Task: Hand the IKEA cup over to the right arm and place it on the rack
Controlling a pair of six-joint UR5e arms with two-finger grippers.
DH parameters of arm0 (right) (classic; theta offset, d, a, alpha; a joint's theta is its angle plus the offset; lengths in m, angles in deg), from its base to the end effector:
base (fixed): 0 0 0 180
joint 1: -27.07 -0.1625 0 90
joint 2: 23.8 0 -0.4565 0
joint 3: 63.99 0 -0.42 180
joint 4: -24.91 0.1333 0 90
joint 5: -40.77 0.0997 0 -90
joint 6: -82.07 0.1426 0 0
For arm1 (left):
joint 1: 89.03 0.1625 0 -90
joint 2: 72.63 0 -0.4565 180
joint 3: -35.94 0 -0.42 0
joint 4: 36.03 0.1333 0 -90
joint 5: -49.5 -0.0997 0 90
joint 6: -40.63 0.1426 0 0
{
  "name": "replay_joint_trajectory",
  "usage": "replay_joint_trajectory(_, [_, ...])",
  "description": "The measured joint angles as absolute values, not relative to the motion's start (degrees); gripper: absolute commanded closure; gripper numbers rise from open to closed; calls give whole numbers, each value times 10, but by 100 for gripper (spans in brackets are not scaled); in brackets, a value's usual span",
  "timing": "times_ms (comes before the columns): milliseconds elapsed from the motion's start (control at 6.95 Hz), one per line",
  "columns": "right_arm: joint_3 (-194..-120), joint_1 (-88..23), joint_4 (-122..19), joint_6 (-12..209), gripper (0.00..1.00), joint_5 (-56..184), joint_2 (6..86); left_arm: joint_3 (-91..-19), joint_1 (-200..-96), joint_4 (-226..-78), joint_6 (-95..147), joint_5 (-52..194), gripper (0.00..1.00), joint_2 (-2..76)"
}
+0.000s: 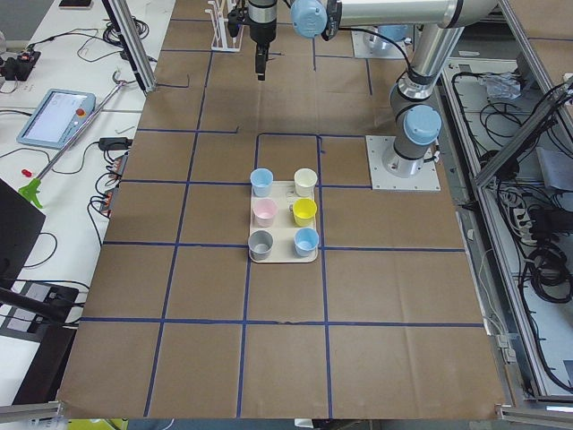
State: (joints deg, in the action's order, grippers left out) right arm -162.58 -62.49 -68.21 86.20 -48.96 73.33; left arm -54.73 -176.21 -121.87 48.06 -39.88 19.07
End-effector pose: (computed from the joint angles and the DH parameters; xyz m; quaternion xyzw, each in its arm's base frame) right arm 0.1304 -0.4680 0.4651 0.0398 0.9991 -0.0144 0.0028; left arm -0.1082 -0.5433 0.4620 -0.0403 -0.9991 0.0160 0.0040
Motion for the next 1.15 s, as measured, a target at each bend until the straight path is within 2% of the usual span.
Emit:
replay_joint_trajectory(720, [-1625,-625,-683,862,0,-489,733,-553,-1748,-1210,485,-401,0,186])
replay_joint_trajectory(1152, [-1624,-625,-681,862,0,-489,733,-554,-1654,-1210,547,-401,1,184])
